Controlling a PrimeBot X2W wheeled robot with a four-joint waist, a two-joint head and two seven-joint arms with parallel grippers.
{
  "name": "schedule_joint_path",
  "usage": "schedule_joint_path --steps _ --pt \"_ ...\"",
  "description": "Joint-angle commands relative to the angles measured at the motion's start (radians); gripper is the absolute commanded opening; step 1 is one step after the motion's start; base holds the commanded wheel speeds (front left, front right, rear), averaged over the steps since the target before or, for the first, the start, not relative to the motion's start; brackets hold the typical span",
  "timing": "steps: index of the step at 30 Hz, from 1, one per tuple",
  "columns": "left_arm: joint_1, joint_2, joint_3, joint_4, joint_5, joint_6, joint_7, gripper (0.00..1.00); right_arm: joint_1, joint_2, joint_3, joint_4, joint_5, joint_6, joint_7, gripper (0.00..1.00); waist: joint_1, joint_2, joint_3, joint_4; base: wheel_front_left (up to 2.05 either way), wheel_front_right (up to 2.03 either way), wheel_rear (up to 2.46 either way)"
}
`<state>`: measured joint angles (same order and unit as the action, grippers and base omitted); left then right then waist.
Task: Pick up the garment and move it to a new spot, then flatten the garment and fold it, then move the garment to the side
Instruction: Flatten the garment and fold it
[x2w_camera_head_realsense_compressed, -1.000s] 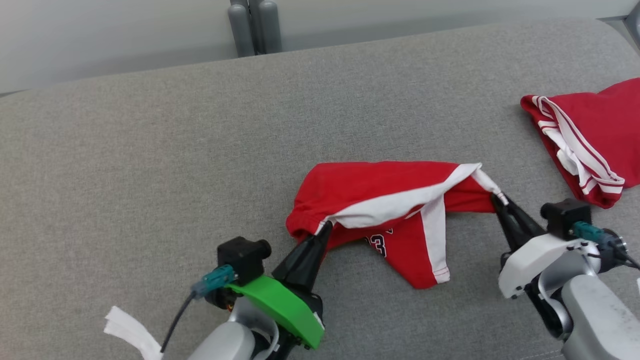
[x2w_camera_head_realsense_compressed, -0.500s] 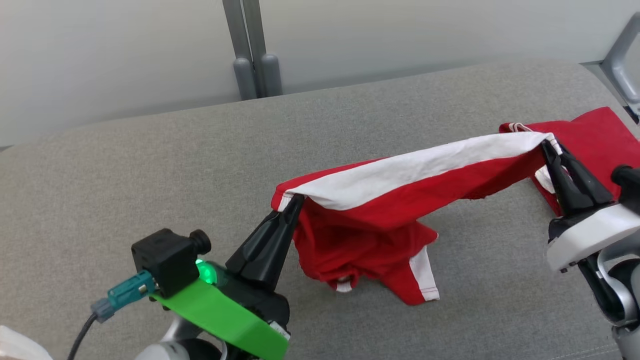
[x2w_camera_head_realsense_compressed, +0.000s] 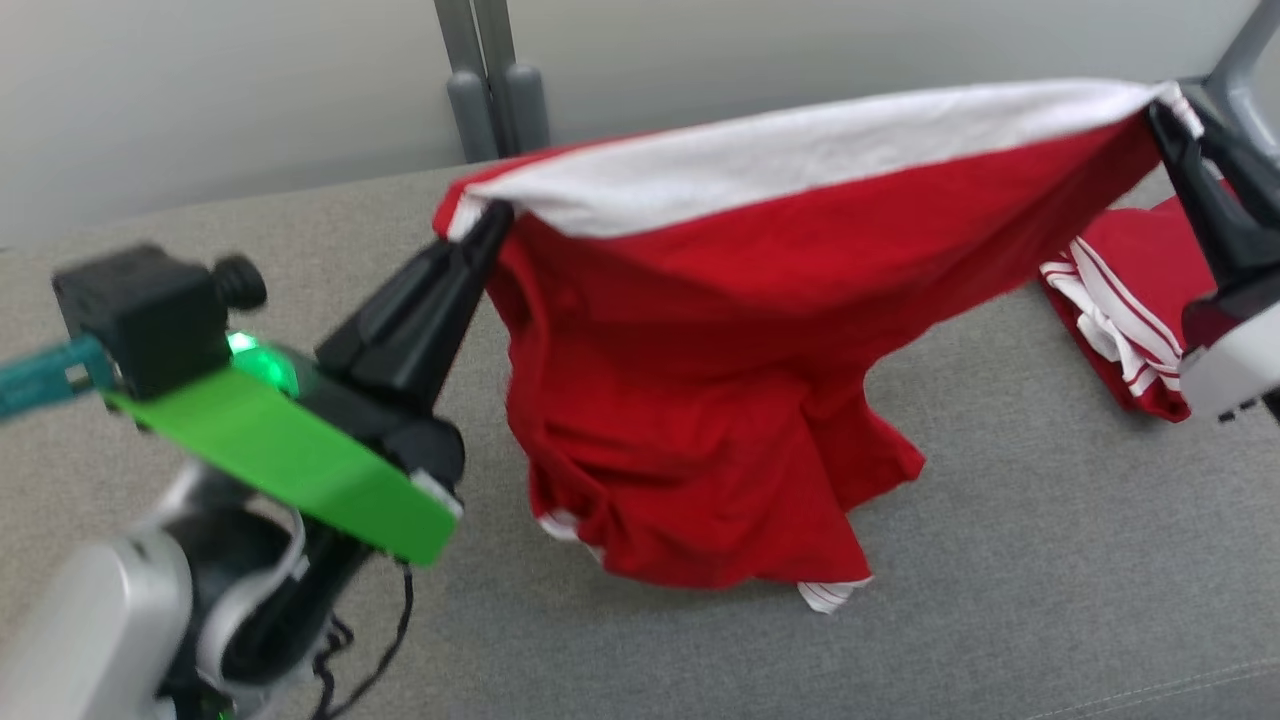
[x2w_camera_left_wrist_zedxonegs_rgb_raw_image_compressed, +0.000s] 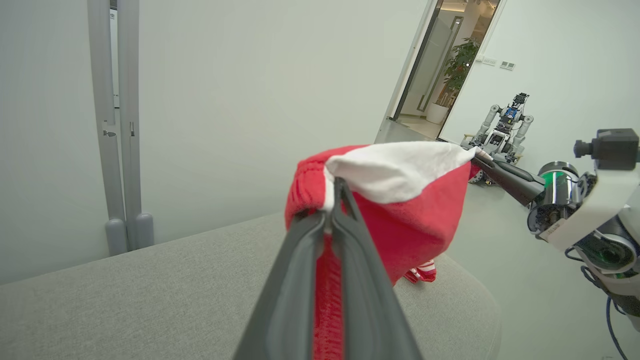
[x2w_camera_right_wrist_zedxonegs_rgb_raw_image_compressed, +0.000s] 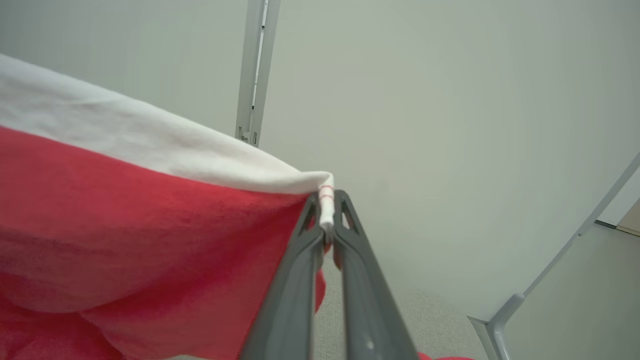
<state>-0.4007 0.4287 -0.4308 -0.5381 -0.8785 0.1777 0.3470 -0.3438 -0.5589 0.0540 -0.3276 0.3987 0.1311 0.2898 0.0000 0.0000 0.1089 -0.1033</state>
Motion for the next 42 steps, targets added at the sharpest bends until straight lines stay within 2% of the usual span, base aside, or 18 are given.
schedule_joint_path --steps 1,4,8,12,14,16,19,21,24,28,32,37,42 --pt "-0.081 -0.002 0.021 0.036 -0.031 -0.014 0.024 0.0 -0.074 -0.026 0.022 0.018 0.002 -0.001 0.01 0.0 0.0 0.0 0.146 0.049 0.0 0.0 0.0" --pt "-0.265 -0.031 0.062 0.171 -0.076 -0.03 0.07 0.0 -0.242 -0.068 0.082 0.09 0.017 -0.001 0.025 0.0 0.0 0.0 0.24 0.077 0.0 0.0 0.0" --pt "-0.562 -0.069 0.064 0.426 -0.029 -0.06 0.083 0.0 -0.539 -0.095 0.179 0.227 -0.024 -0.001 0.002 0.0 0.0 0.0 0.369 0.109 0.0 0.0 0.0" --pt "-0.823 -0.109 0.075 0.697 0.056 -0.095 -0.012 0.0 -0.823 -0.011 0.255 0.417 -0.099 -0.001 -0.109 0.0 0.0 0.0 0.448 0.104 0.0 0.0 0.0" --pt "-0.946 -0.124 0.075 0.827 0.111 -0.123 -0.101 0.0 -0.958 0.048 0.271 0.523 -0.135 -0.001 -0.173 0.0 0.0 0.0 0.5 0.095 0.0 0.0 0.0" --pt "-1.008 -0.122 0.056 0.945 0.177 -0.144 -0.194 0.0 -1.034 0.097 0.286 0.617 -0.168 -0.001 -0.249 0.0 0.0 0.0 0.532 0.084 0.0 0.0 0.0" --pt "-1.038 -0.136 0.013 1.088 0.239 -0.209 -0.315 0.0 -1.077 0.149 0.321 0.735 -0.21 -0.001 -0.376 0.0 0.0 0.0 0.543 0.071 0.0 0.0 0.0" --pt "-1.014 -0.154 -0.011 1.162 0.253 -0.24 -0.394 0.0 -1.052 0.165 0.35 0.792 -0.222 -0.001 -0.475 0.0 0.0 0.0 0.538 0.064 0.0 0.0 0.0" --pt "-0.92 -0.159 -0.078 1.227 0.286 -0.284 -0.488 0.0 -0.94 0.151 0.438 0.826 -0.227 -0.001 -0.541 0.0 0.0 0.0 0.511 0.059 0.0 0.0 0.0" --pt "-0.717 -0.133 -0.168 1.205 0.269 -0.307 -0.566 0.0 -0.733 0.091 0.515 0.73 -0.187 -0.001 -0.557 0.0 0.0 0.0 0.462 0.058 0.0 0.0 0.0" --pt "-0.469 -0.096 -0.239 1.105 0.224 -0.308 -0.596 0.0 -0.463 0.026 0.515 0.601 -0.137 -0.001 -0.555 0.0 0.0 0.0 0.369 0.056 0.0 0.0 0.0" --pt "-0.172 -0.051 -0.265 0.961 0.175 -0.307 -0.608 0.0 -0.179 -0.026 0.482 0.493 -0.11 -0.001 -0.555 0.0 0.0 0.0 0.229 0.054 0.0 0.0 0.0" --pt "0.103 -0.015 -0.28 0.826 0.101 -0.258 -0.595 0.0 0.063 -0.078 0.481 0.423 -0.091 -0.001 -0.555 0.0 0.0 0.0 0.079 0.052 0.0 0.0 0.0"
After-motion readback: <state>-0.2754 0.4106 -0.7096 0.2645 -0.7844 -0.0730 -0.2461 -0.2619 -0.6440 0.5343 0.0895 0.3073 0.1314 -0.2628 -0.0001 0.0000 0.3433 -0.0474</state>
